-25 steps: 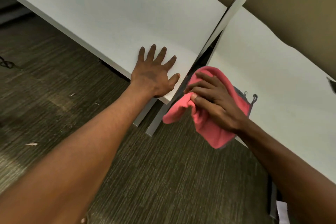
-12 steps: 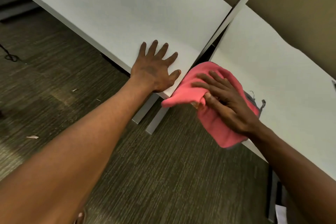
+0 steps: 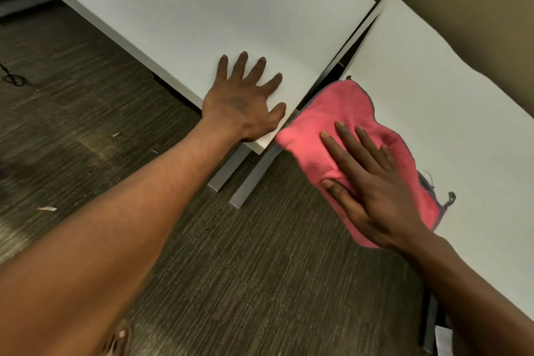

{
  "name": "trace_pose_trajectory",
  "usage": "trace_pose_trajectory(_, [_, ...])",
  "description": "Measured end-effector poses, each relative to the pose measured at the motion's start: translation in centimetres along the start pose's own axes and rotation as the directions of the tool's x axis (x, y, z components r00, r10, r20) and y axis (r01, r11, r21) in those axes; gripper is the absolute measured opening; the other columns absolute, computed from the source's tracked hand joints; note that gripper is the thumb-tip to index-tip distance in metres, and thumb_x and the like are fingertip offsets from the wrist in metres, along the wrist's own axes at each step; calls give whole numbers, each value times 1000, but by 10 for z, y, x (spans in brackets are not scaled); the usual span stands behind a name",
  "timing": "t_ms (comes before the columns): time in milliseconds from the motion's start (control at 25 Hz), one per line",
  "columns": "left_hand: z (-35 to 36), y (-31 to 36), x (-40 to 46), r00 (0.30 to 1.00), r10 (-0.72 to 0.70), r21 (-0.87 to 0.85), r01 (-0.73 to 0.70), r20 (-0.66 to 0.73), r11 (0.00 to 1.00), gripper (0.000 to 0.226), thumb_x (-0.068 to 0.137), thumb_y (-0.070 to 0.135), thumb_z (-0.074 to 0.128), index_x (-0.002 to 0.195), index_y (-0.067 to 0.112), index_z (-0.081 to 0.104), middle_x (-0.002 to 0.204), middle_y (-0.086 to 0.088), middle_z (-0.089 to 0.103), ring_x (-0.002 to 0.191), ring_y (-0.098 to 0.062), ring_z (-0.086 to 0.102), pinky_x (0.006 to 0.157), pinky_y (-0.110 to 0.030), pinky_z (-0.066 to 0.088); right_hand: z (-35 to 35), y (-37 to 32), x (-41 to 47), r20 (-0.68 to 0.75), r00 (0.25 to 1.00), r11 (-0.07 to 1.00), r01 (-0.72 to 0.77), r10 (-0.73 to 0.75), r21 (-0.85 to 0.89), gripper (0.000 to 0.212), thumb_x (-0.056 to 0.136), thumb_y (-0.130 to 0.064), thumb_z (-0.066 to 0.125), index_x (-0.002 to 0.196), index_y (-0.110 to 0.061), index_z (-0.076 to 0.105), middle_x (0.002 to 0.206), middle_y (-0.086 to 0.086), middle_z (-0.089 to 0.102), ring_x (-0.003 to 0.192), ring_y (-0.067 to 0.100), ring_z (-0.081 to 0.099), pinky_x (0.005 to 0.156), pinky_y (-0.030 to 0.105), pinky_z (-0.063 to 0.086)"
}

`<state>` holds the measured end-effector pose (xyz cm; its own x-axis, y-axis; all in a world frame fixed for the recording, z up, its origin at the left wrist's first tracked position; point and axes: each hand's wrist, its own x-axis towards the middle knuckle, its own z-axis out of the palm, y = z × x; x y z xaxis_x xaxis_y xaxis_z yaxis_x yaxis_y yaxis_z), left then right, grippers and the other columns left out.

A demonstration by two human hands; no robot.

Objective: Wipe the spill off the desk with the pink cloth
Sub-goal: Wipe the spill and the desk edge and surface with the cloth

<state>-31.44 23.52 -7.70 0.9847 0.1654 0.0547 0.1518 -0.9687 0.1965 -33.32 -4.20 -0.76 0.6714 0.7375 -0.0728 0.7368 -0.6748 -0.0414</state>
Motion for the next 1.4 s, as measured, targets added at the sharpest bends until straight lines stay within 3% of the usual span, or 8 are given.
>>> trace_pose_trajectory(400, [-1,0,-1,999,-23,12,23,28,1000,71,94,71,11,159,42,6,171,4,-1,157,-26,-8,125,-53,-4,7,-5,-9,-29,1000,995,-7,10,104,60,103,-58,30,157,-57,5,171,-19,1,160,13,-4,127,60,10])
trace_pose_trajectory(600, [-1,2,-2,999,-34,0,34,11,999,71,93,70,14,158,42,9,171,3,1,157,-26,-6,125,-54,-3,5,-25,22,36,998,999,-51,52,-8,60,99,-67,19,156,-58,3,172,-14,-11,159,23,-11,124,65,3])
trace_pose_trajectory(760, [-1,2,-1,999,-33,13,33,24,999,72,92,71,13,158,43,8,171,4,2,157,-25,-6,125,-53,-3,9,-44,49,-69,998,1000,3,-2,22,38,102,-57,35,125,-35,55,152,-3,47,156,29,18,119,71,15])
trace_pose_trajectory(920, [-1,-2,0,1000,-22,4,22,22,1000,72,93,73,14,158,44,9,171,4,3,157,-24,-4,125,-51,-2,10,-57,67,-188,982,998,19,-6,64,34,102,-49,43,100,-22,64,105,-2,65,131,27,51,116,68,25])
trace_pose_trajectory(1000, [-1,-2,-1,1000,-23,-10,24,12,1000,72,92,73,15,158,44,9,171,5,4,157,-23,-4,126,-50,-2,8,-45,56,-143,986,993,95,-84,72,32,100,-47,44,116,-27,64,124,-3,64,142,26,42,119,66,23])
trace_pose_trajectory(1080, [-2,-2,-1,1000,-25,-12,26,18,1000,72,92,74,15,158,45,9,171,6,3,157,-22,-5,125,-50,-3,8,-30,37,-71,989,990,131,-128,44,45,99,-41,50,144,-37,46,159,-5,42,156,24,21,124,61,16])
trace_pose_trajectory(1160, [-2,1,-2,999,-30,-23,30,24,999,72,92,73,15,158,45,8,171,6,1,157,-22,-6,125,-50,-4,9,-24,25,-65,994,996,83,-84,-12,55,100,-41,51,151,-41,33,168,-5,27,159,24,12,124,62,16])
trace_pose_trajectory(1400, [-4,1,-1,1000,-25,-25,26,17,999,71,94,71,18,158,43,9,171,4,2,157,-24,-7,125,-52,-4,6,-50,68,-82,988,990,121,-127,-77,23,95,-35,54,115,-26,59,113,-3,66,125,25,51,117,65,26])
